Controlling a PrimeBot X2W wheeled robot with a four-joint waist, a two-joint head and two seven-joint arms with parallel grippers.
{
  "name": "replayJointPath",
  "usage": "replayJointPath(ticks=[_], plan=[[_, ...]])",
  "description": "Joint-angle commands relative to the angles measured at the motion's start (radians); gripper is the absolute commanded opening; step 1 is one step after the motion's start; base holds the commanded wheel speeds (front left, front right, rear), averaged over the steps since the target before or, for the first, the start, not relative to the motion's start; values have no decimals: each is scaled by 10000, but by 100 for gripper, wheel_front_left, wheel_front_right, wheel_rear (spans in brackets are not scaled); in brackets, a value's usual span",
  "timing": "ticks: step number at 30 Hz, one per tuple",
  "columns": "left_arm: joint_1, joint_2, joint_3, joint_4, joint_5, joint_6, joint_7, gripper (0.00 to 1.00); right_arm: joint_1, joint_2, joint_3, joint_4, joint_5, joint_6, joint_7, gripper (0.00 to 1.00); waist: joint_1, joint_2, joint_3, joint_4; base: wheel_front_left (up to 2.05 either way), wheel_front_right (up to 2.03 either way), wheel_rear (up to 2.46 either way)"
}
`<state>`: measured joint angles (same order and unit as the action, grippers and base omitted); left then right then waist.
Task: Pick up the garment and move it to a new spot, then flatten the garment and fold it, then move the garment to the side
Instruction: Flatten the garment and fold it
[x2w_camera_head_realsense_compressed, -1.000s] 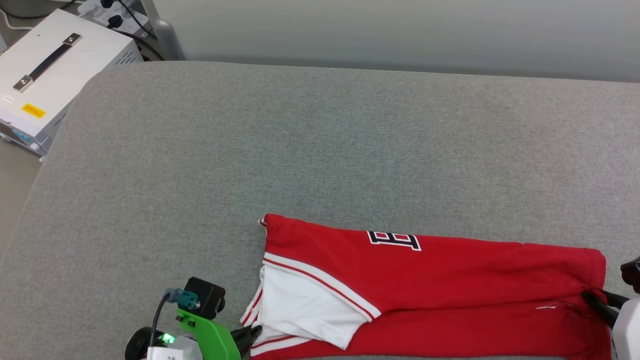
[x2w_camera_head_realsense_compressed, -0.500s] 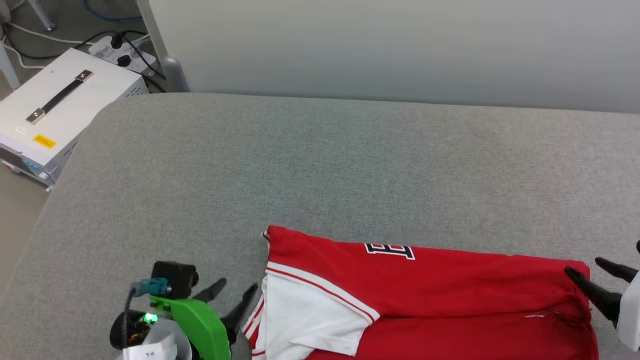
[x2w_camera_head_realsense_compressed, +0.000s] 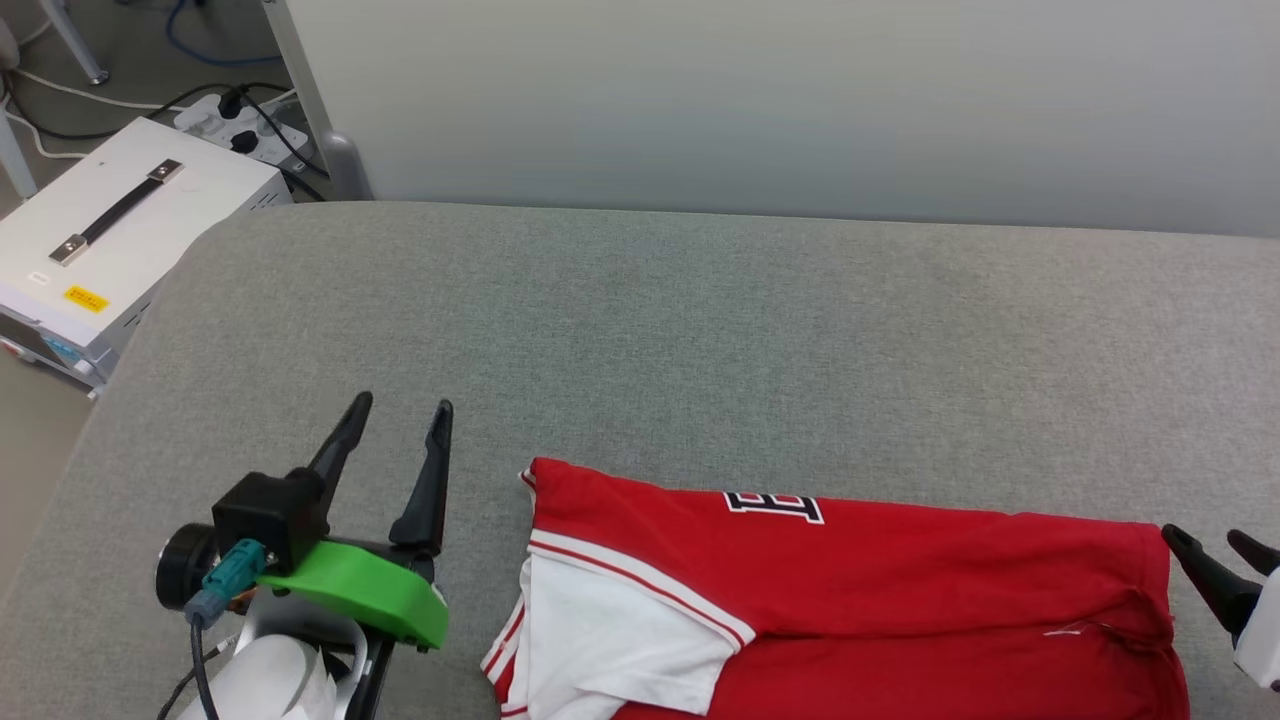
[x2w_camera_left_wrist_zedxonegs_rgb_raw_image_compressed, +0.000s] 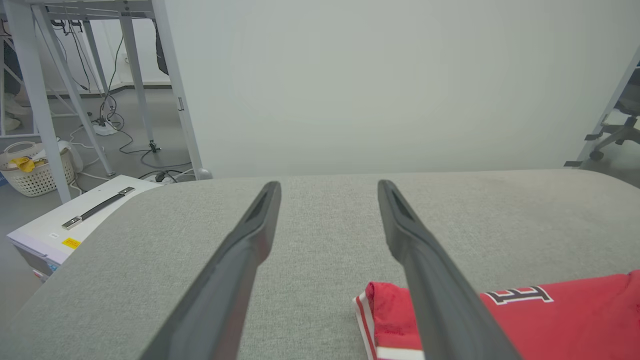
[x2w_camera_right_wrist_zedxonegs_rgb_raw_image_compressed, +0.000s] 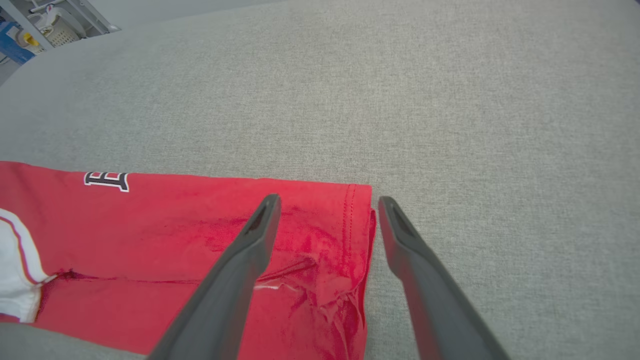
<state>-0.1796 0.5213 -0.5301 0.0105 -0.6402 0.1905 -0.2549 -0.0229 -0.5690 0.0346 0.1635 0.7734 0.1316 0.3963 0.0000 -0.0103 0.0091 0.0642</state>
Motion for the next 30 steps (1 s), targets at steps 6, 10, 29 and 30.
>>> replayJointPath(ticks=[6,10,29,30], plan=[[1210,-1447,2714,-1156,1968,-713,-65,100,912,1799,-1957,-769,-1587,-9,1401,100,0,103,178,57,0,0,0],[1582,-2087,3673,-1468,2665,-1504,-66,100,967,2415,-2674,-955,-2209,-9,2080,100,0,103,404,142,0,0,0],[1069,-3721,4564,-974,3968,-3200,-68,100,360,3553,-3687,319,-2225,-9,4018,100,0,103,1743,718,0,0,0],[1068,-3722,4567,-962,3971,-3203,-68,100,367,3581,-3648,382,-2191,-9,4014,100,0,103,1743,730,0,0,0]])
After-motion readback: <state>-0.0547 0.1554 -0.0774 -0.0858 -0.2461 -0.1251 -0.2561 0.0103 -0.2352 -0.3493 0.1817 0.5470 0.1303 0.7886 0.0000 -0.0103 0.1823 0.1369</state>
